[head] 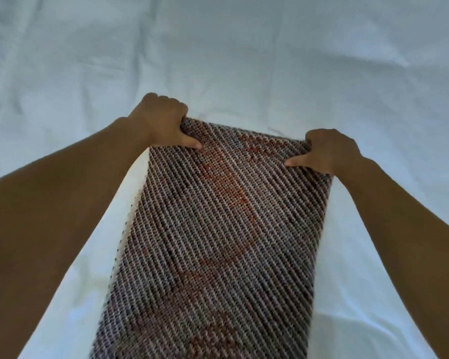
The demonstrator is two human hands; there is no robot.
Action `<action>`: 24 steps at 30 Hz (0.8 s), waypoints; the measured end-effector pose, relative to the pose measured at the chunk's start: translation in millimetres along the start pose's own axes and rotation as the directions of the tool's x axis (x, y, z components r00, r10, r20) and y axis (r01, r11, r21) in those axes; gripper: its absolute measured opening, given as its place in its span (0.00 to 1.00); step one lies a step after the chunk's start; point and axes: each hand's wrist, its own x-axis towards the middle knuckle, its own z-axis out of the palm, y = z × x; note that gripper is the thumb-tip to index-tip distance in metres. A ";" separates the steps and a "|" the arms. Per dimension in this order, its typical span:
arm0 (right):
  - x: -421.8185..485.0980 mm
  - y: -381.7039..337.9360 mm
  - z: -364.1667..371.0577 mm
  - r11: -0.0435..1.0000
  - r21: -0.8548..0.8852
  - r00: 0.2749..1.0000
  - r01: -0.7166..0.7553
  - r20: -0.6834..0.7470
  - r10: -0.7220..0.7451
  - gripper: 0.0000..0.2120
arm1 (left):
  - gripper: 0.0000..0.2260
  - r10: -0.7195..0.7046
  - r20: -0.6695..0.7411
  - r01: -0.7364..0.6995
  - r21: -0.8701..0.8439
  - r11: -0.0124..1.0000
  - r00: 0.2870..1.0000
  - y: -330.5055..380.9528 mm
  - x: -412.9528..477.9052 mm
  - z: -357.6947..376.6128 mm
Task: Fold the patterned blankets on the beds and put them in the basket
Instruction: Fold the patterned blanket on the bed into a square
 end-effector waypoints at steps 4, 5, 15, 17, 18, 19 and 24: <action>-46.1 -11.9 -4.2 0.997 -0.024 0.934 0.076 -0.348 -0.080 0.24 | 0.27 -0.083 -0.112 0.083 -0.007 0.997 0.990 4.7 -45.7 -17.7; -60.8 -16.1 -6.0 0.996 -0.032 0.912 0.080 -0.400 -0.087 0.24 | 0.27 -0.101 -0.138 0.100 -0.013 0.995 0.985 7.4 -59.1 -23.0; -273.1 -65.6 6.1 0.985 -0.114 0.730 0.127 -0.662 -0.170 0.13 | 0.24 -0.213 -0.405 0.138 -0.207 0.969 0.889 49.8 -260.2 -43.1; -323.7 -78.7 23.0 0.986 -0.104 0.723 0.130 -0.671 -0.166 0.13 | 0.24 -0.223 -0.448 0.137 -0.217 0.966 0.866 64.6 -314.0 -32.2; -343.6 -83.0 31.3 0.986 -0.108 0.722 0.124 -0.672 -0.165 0.14 | 0.24 -0.229 -0.483 0.133 -0.226 0.965 0.845 71.6 -334.9 -26.6; -365.7 -88.3 41.8 0.987 -0.115 0.722 0.112 -0.673 -0.161 0.15 | 0.23 -0.245 -0.508 0.139 -0.237 0.961 0.826 78.9 -358.9 -19.8; -439.8 -92.8 117.4 0.993 -0.107 0.706 0.049 -0.700 -0.110 0.23 | 0.18 -0.311 -0.517 0.168 -0.306 0.937 0.798 118.1 -449.8 55.8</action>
